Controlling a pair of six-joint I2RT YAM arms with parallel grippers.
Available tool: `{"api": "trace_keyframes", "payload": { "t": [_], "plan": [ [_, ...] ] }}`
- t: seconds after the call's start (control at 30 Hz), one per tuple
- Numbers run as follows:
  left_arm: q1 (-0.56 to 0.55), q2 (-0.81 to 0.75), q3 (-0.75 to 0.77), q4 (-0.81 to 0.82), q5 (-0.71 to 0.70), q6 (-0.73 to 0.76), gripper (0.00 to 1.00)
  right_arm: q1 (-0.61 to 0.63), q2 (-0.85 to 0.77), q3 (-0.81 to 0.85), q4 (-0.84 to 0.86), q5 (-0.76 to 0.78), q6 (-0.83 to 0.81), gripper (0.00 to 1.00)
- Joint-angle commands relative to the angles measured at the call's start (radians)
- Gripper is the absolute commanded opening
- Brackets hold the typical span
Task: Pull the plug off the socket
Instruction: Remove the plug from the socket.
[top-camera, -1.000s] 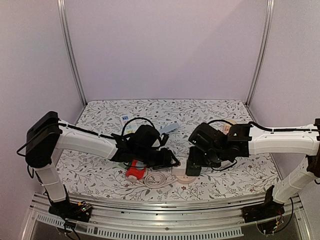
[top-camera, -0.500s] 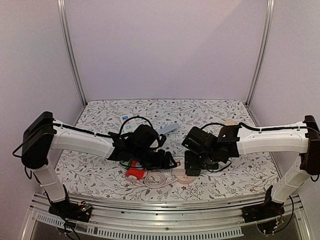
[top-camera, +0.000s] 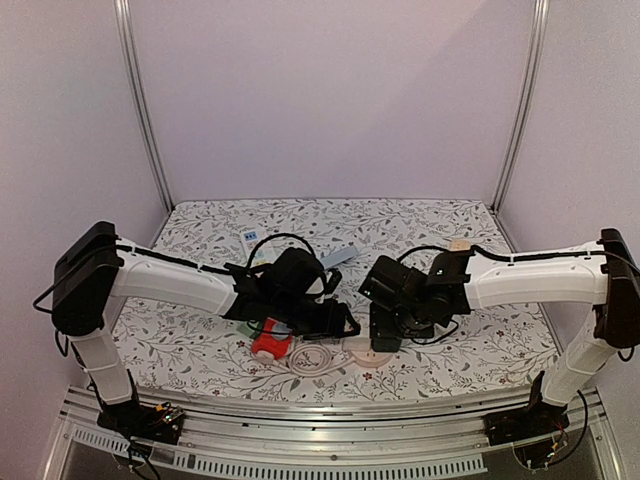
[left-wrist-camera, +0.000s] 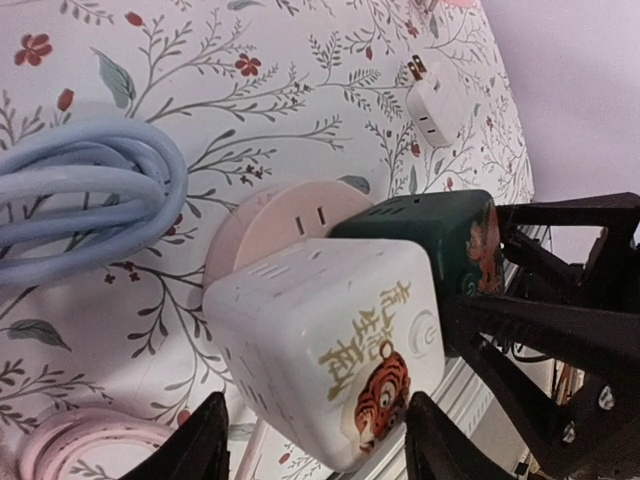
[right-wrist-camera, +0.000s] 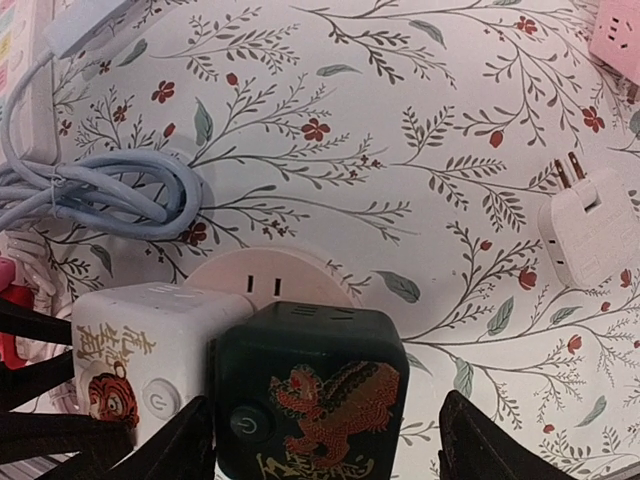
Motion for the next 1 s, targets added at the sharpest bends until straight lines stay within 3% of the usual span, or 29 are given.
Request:
{"api": "trace_keyframes", "payload": {
  "t": [0.0, 0.37, 0.57, 0.8, 0.97],
  "plan": [
    [-0.02, 0.025, 0.006, 0.0, 0.006, 0.011, 0.56, 0.004, 0.045, 0.031, -0.02, 0.021, 0.004, 0.74],
    [-0.019, 0.04, -0.018, 0.022, 0.003, 0.005, 0.5, 0.004, 0.083, 0.024, -0.003, 0.001, 0.023, 0.65],
    [-0.019, 0.056, -0.026, 0.026, 0.001, -0.001, 0.49, 0.005, 0.062, 0.012, 0.032, -0.01, 0.014, 0.44],
    [-0.019, 0.071, -0.043, 0.025, -0.027, -0.014, 0.45, -0.01, 0.014, -0.061, 0.091, -0.035, 0.034, 0.12],
    [-0.02, 0.085, -0.056, 0.024, -0.028, -0.03, 0.43, -0.035, -0.046, -0.139, 0.185, -0.082, 0.065, 0.04]
  ]
}}
